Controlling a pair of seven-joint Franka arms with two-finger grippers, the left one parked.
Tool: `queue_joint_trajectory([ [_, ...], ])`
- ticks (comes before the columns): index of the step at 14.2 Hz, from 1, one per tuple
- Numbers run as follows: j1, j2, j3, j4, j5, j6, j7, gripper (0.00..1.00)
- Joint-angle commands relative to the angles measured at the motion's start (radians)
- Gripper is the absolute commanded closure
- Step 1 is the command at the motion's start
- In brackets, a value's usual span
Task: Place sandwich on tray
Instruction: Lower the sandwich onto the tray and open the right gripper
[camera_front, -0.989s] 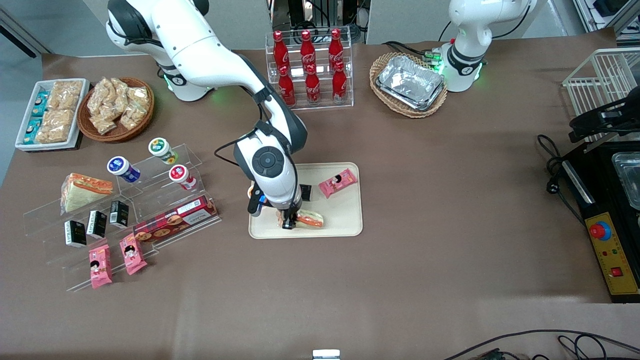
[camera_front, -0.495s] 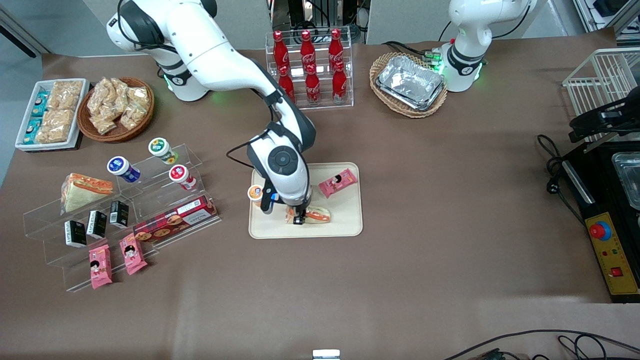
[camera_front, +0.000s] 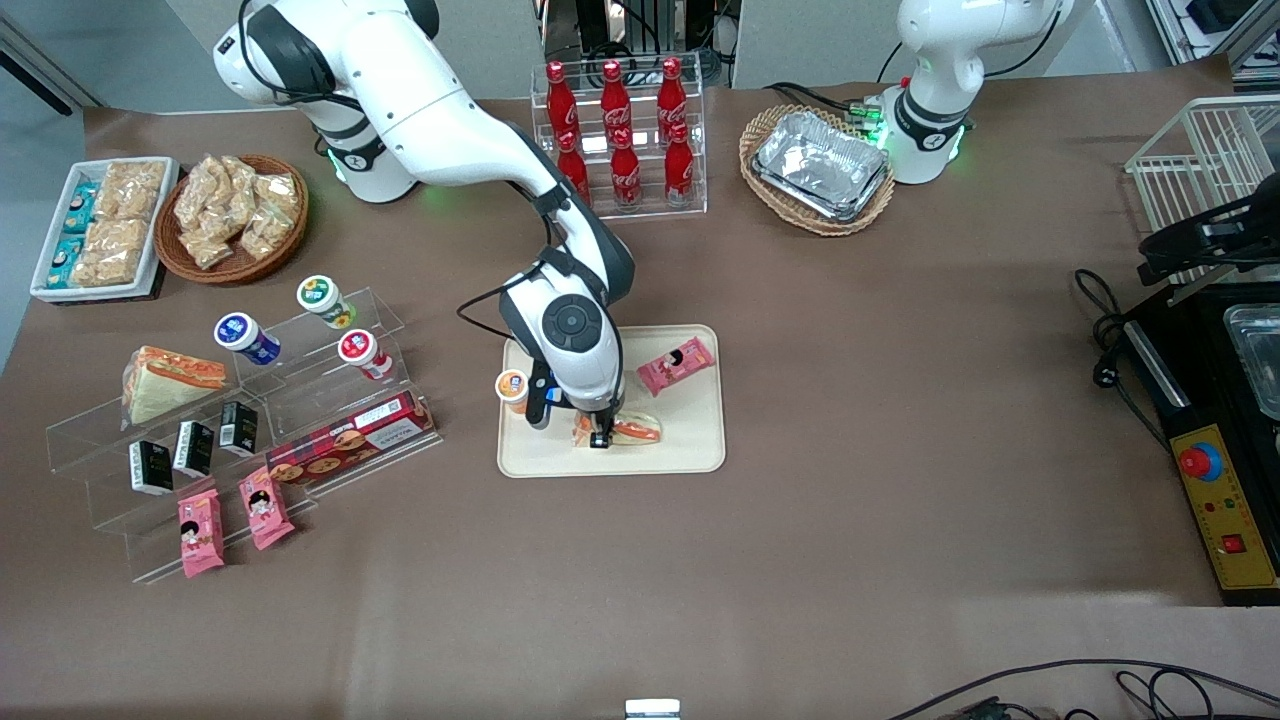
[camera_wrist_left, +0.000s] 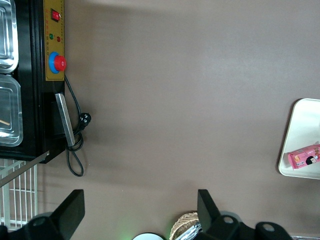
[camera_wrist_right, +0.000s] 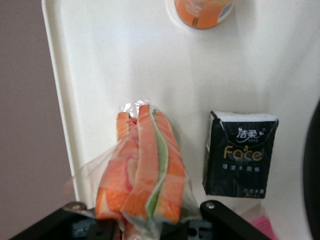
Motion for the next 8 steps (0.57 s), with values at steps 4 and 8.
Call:
queue_joint_trajectory([
  [4, 0.004, 0.027, -0.010, 0.024, 0.005, 0.011, -0.056, 0.96],
  [8, -0.001, 0.027, -0.014, 0.025, 0.005, 0.010, -0.068, 0.79],
])
